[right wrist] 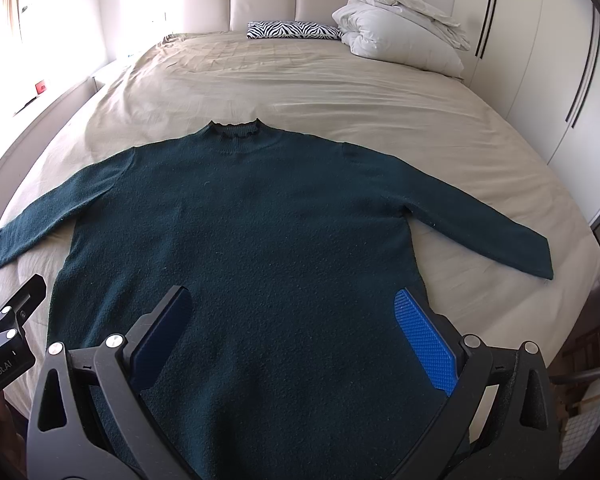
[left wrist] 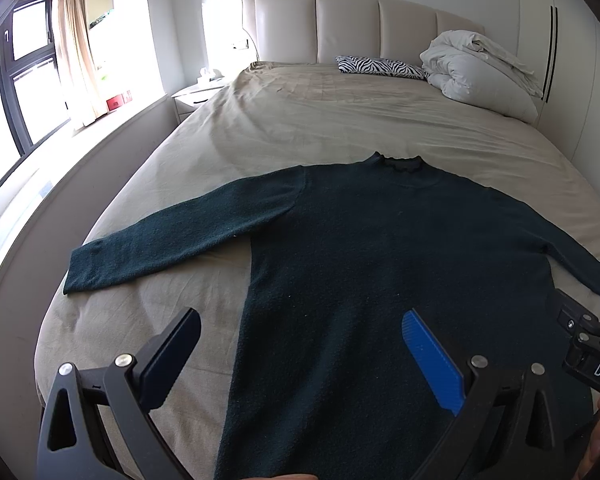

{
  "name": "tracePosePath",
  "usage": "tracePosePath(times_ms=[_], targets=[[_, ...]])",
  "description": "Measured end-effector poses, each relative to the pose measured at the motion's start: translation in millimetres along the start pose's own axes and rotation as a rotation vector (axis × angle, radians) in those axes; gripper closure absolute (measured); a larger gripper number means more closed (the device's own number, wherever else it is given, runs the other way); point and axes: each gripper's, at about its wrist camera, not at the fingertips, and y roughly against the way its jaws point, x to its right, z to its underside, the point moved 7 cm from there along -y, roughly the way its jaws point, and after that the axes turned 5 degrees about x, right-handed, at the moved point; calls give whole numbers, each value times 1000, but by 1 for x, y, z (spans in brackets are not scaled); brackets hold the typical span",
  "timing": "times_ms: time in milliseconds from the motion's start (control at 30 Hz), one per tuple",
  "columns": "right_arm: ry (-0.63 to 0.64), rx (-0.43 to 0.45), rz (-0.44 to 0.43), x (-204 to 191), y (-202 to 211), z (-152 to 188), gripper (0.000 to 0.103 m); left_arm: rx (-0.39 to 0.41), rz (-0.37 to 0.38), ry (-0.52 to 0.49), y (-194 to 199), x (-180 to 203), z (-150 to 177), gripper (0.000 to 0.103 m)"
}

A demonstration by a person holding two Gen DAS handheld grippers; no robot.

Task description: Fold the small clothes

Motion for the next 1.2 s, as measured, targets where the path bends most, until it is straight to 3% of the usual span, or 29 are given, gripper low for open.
tracePosePath(times_ms=[1200], targets=[[0, -6, 0, -5, -3, 2, 0, -1, -2, -2, 2, -1, 3, 0]])
